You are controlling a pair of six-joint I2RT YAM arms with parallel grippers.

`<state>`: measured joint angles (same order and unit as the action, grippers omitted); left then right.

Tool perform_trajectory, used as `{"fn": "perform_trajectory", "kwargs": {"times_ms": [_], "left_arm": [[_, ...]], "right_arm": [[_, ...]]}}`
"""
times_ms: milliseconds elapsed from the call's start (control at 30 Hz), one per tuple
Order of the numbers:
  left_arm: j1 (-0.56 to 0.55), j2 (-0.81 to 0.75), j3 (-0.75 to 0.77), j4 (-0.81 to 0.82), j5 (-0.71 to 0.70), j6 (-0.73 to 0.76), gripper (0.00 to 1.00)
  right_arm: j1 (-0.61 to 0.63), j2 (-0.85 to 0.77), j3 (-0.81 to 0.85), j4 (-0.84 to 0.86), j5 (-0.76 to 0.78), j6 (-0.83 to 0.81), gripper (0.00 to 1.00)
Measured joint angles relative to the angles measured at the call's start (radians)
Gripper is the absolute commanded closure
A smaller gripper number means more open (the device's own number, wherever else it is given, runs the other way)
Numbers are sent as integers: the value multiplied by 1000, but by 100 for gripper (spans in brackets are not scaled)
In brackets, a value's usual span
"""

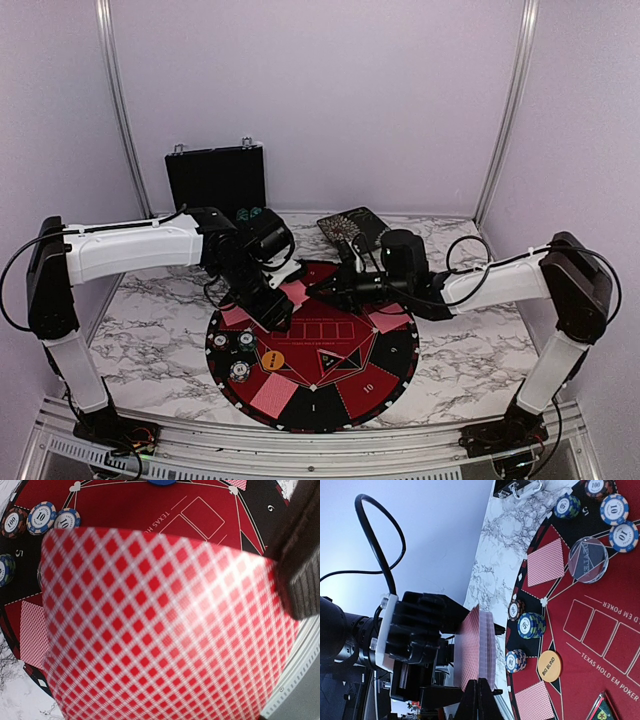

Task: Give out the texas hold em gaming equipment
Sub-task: Pick up the poker card from the face-down deck piles.

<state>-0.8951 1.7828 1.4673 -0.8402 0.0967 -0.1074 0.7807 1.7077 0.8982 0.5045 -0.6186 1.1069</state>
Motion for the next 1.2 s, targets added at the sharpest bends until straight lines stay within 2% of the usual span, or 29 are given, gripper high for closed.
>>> {"fn": "perform_trajectory", "kwargs": {"times_ms": [1200], "left_arm": [[6, 0, 3, -26, -28, 10, 61]], "right_arm": [[-79, -88, -111, 63, -30, 55, 100]]}}
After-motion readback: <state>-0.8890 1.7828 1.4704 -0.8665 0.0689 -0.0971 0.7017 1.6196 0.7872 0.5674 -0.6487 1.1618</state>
